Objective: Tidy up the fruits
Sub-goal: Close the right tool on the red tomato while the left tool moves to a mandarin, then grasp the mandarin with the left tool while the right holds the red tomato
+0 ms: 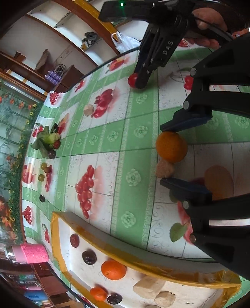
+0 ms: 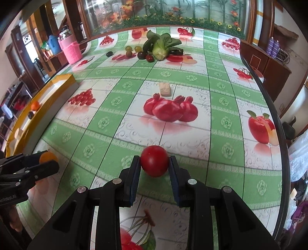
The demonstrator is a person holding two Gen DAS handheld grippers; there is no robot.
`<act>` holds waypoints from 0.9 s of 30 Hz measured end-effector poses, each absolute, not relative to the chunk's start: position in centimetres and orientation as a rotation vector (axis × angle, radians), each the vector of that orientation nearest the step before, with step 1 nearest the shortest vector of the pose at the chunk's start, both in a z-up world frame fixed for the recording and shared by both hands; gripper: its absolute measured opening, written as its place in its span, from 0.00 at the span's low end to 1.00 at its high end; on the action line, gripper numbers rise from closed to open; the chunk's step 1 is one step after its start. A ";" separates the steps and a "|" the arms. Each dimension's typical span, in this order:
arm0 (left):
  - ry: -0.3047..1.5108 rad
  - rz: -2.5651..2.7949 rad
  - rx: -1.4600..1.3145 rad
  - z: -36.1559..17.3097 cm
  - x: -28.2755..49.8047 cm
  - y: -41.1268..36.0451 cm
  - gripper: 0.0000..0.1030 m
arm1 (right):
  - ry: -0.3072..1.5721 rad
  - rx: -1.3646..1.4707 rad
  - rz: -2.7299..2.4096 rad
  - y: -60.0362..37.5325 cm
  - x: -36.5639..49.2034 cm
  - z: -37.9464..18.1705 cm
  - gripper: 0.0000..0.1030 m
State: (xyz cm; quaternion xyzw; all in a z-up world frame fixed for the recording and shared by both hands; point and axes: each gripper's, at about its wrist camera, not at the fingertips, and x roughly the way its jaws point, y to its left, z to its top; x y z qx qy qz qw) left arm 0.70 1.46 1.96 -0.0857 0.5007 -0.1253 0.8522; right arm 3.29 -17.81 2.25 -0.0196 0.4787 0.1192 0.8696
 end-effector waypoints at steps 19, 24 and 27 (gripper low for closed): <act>1.020 -0.395 -0.144 2.7 -1.3 -0.8 0.62 | 1.016 -0.062 0.239 -17.0 1.7 1.7 0.28; 1.034 -0.369 -0.137 2.2 1.0 -1.4 0.62 | 1.021 -0.062 0.242 -17.4 1.3 1.7 0.28; 1.024 -0.346 -0.125 2.6 2.1 -1.4 0.62 | 1.020 -0.061 0.244 -17.7 1.2 1.8 0.28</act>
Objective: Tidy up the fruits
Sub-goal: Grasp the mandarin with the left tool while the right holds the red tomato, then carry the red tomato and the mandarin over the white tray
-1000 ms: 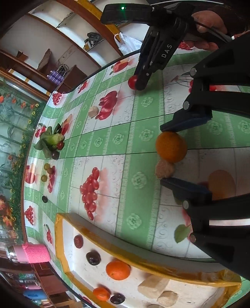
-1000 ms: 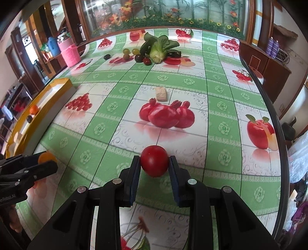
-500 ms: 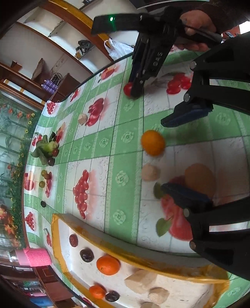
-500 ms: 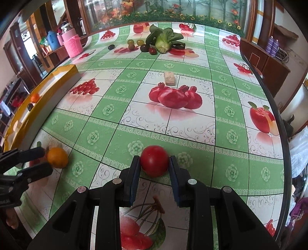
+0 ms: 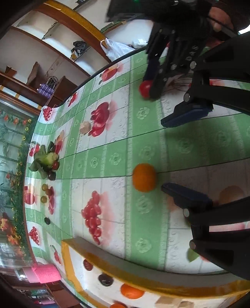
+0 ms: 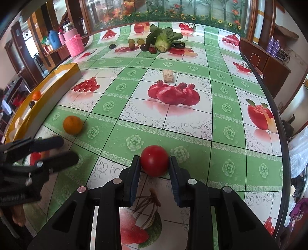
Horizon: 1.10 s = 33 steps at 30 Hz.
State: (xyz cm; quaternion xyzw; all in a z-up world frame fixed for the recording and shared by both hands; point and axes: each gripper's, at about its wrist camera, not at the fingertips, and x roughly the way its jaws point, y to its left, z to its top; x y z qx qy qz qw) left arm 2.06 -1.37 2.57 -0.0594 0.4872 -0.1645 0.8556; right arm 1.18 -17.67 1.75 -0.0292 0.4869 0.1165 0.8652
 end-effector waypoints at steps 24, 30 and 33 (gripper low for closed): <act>1.031 -0.296 -0.052 1.8 7.7 -2.7 0.52 | 1.019 -0.047 0.252 -17.9 1.5 1.7 0.28; 0.987 -0.278 0.070 1.5 7.4 -4.2 0.40 | 1.029 -0.029 0.242 -18.0 1.6 1.7 0.28; 0.961 -0.282 0.057 1.5 6.5 -3.7 0.32 | 1.028 -0.028 0.238 -18.0 1.6 1.7 0.28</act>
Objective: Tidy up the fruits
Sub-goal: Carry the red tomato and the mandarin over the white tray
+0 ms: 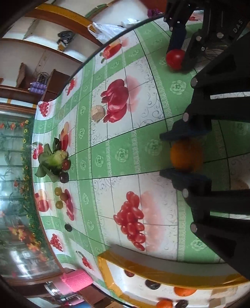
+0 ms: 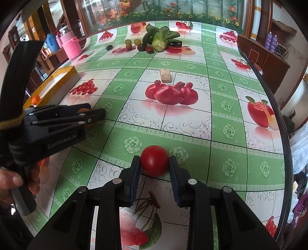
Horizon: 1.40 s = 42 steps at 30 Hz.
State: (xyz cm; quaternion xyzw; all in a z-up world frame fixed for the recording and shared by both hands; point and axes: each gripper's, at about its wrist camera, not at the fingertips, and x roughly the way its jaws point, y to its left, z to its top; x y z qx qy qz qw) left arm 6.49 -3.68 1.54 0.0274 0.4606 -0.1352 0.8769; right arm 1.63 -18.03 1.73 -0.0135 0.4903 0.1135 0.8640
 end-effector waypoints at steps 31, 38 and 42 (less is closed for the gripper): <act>0.878 -0.250 -0.246 7.4 0.7 6.0 0.32 | 0.926 -0.123 0.314 -11.9 1.2 5.8 0.28; 0.853 -0.184 -0.269 8.0 0.4 9.8 0.32 | 0.917 -0.178 0.396 -6.9 2.2 6.7 0.28; 0.845 -0.138 -0.293 7.9 0.3 12.4 0.32 | 0.906 -0.200 0.443 -4.1 2.8 7.3 0.28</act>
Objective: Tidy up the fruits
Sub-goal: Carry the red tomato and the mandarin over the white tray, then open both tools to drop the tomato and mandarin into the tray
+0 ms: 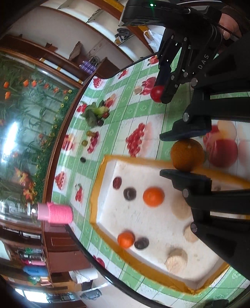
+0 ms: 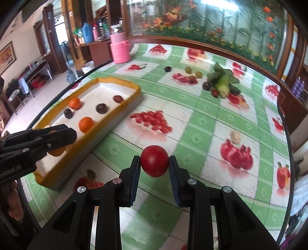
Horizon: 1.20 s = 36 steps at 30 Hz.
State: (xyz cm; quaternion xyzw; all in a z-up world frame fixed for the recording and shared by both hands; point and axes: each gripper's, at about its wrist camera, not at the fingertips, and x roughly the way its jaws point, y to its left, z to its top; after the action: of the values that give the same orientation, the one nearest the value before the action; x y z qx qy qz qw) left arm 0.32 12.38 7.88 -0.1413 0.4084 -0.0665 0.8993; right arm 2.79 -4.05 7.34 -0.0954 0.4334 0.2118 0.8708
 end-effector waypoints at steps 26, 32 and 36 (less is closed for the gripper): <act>0.883 -0.003 -0.333 5.3 4.3 21.7 0.32 | 0.924 -0.276 0.633 11.6 12.8 6.4 0.28; 0.916 -0.045 -0.278 4.1 5.4 20.6 0.32 | 0.967 -0.336 0.643 13.2 15.2 4.4 0.28; 0.935 -0.050 -0.293 3.4 6.1 20.8 0.32 | 0.979 -0.355 0.653 13.8 16.1 3.7 0.28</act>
State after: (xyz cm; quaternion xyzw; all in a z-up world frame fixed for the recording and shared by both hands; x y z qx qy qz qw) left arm 6.15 20.75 3.39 -0.1406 0.4490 -0.0242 0.8820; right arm 16.13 13.76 3.71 -0.1667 0.4592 0.3062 0.8171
